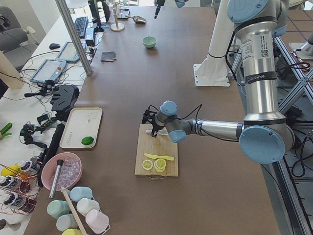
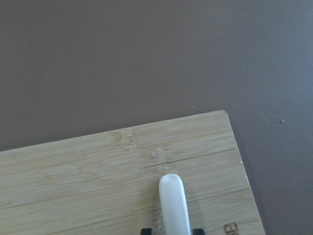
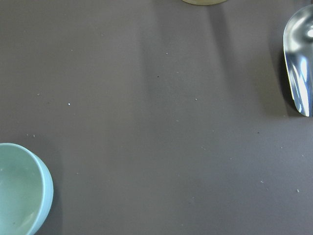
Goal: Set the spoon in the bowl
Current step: 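Lift the spoon with the left gripper while the right gripper reaches the bowl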
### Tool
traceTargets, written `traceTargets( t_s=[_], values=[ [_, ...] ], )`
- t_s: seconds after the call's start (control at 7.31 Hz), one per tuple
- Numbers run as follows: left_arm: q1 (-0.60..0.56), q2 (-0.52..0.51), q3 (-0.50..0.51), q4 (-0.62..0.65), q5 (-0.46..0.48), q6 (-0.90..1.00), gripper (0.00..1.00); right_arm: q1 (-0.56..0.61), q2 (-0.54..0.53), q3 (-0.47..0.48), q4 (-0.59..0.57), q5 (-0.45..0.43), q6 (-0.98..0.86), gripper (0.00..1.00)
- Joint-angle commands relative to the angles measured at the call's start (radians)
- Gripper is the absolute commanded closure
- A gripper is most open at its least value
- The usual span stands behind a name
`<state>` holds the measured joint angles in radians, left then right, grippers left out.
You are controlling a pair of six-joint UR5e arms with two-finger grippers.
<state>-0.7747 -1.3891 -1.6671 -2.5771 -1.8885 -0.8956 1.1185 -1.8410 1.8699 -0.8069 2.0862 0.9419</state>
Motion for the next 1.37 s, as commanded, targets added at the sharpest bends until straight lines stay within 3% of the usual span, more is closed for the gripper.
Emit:
traceTargets(
  t_s=[0.0, 0.41, 0.82, 0.96, 1.23],
  values=[
    [0.0, 0.001, -0.003, -0.002, 0.0, -0.005, 0.96, 0.001, -0.001, 0.0, 0.0, 0.0, 0.0, 0.01],
    [0.0, -0.036, -0.084, 0.015, -0.008, -0.037, 1.0, 0.001, -0.006, 0.0, 0.002, 0.0, 0.0, 0.01],
    [0.05, -0.29, -0.086, 0.135, 0.003, -0.277, 1.0, 0.0, -0.006, -0.002, 0.002, 0.0, 0.0, 0.01],
    [0.096, -0.373, -0.085, 0.17, 0.052, -0.351, 1.0, 0.0, -0.006, -0.002, 0.002, 0.0, 0.005, 0.01],
    [0.132, -0.438, -0.089, 0.238, 0.078, -0.368, 1.0, 0.0, 0.006, 0.002, 0.0, 0.002, 0.035, 0.02]
  ],
)
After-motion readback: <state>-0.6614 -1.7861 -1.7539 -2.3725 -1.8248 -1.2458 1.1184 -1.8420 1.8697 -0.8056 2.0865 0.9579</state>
